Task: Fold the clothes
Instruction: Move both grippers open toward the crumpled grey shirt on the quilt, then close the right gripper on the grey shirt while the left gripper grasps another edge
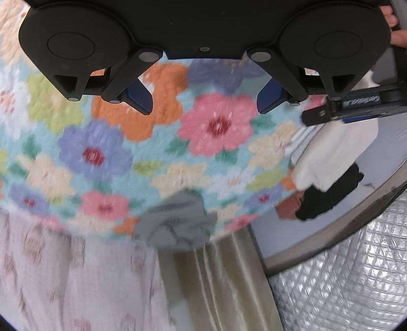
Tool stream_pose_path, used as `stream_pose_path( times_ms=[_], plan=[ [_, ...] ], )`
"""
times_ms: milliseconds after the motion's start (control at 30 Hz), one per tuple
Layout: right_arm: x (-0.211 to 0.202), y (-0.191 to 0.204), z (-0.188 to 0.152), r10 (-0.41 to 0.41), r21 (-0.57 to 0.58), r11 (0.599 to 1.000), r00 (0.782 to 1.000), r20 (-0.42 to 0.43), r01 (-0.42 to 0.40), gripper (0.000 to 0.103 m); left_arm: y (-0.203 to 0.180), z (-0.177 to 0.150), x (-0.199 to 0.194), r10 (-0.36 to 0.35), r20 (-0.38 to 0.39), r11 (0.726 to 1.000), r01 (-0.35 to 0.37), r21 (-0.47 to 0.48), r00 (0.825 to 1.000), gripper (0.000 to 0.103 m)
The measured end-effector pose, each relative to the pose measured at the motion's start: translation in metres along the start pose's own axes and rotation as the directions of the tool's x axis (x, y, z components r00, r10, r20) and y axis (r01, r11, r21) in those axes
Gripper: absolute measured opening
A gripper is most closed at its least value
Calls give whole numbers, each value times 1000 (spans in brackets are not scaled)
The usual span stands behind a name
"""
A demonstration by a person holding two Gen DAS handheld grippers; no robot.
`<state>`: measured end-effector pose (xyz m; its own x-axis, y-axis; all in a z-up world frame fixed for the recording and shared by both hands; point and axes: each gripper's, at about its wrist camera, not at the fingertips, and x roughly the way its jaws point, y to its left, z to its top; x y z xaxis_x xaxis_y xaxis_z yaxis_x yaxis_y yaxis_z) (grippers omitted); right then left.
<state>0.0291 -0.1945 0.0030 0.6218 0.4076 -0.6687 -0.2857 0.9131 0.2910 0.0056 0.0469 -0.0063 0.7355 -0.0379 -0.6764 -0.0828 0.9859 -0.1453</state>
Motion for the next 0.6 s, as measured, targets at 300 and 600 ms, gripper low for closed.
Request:
stream_pose_path(
  times_ms=[300, 600],
  plan=[
    [71, -39, 49, 8, -133, 991, 1000, -19, -11, 92, -36, 51, 66, -38, 14, 987, 35, 158, 999, 103],
    [175, -138, 159, 49, -127, 990, 996, -76, -58, 87, -63, 145, 223, -105, -22, 988, 107, 116, 994, 100]
  ],
)
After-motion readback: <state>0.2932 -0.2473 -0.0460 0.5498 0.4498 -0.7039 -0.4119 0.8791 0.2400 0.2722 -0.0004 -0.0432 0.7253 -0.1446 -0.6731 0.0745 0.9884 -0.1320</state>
